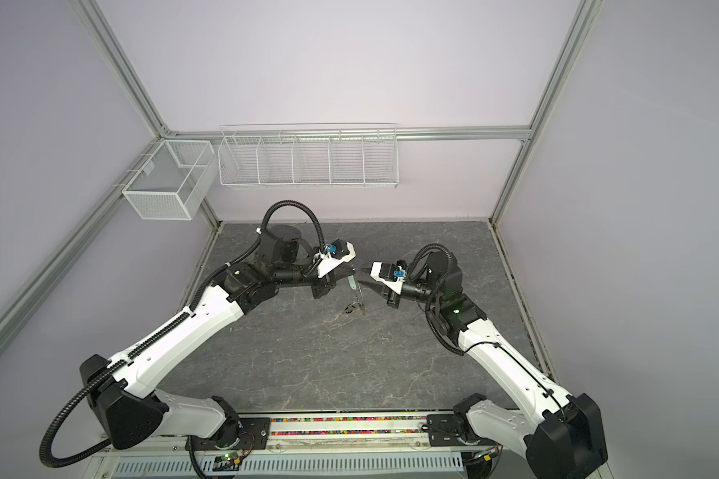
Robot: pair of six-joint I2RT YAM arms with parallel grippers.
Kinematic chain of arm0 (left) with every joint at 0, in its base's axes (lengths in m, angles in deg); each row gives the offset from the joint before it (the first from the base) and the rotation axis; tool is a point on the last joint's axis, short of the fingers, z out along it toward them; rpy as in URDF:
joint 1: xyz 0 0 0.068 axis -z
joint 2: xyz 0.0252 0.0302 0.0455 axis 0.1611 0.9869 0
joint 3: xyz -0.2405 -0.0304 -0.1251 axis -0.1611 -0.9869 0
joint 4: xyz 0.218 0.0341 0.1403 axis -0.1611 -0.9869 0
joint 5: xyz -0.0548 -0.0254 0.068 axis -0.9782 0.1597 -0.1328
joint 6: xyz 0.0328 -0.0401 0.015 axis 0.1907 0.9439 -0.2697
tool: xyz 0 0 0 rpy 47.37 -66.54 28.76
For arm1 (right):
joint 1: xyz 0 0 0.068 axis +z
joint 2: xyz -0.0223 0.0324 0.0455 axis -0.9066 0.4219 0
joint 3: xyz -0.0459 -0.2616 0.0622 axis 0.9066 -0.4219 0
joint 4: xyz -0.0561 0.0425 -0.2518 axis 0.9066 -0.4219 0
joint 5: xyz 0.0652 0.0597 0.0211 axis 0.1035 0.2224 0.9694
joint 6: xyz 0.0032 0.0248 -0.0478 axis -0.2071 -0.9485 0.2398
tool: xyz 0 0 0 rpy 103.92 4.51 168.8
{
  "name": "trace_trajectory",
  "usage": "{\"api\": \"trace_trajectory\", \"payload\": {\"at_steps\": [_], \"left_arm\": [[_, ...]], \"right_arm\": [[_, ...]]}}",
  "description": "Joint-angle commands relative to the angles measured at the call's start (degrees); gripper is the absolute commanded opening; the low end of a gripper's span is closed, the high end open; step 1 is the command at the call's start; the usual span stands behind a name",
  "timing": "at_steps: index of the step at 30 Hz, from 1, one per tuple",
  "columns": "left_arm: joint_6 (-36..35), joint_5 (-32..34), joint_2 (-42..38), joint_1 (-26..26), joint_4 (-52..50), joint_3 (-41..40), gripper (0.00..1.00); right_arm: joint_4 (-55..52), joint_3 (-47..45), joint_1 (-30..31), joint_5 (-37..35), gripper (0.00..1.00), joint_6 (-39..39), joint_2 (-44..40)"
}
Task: Attach keys to a key ring
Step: Insert the key into the keyring.
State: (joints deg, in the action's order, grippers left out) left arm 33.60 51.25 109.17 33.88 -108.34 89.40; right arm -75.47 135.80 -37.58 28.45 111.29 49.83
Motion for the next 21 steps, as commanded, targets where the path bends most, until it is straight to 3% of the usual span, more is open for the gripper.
{"api": "trace_trajectory", "payload": {"at_steps": [1, 21], "left_arm": [[-2.6, 3.5, 0.9, 1.4, -7.1, 3.0, 0.0], [-2.2, -0.4, -1.0, 3.1, -6.1, 1.5, 0.0]], "right_arm": [[-4.1, 0.4, -0.2, -0.7, 0.29, 4.1, -0.8], [-1.2, 1.0, 1.2, -0.1, 0.22, 1.7, 2.3]]}}
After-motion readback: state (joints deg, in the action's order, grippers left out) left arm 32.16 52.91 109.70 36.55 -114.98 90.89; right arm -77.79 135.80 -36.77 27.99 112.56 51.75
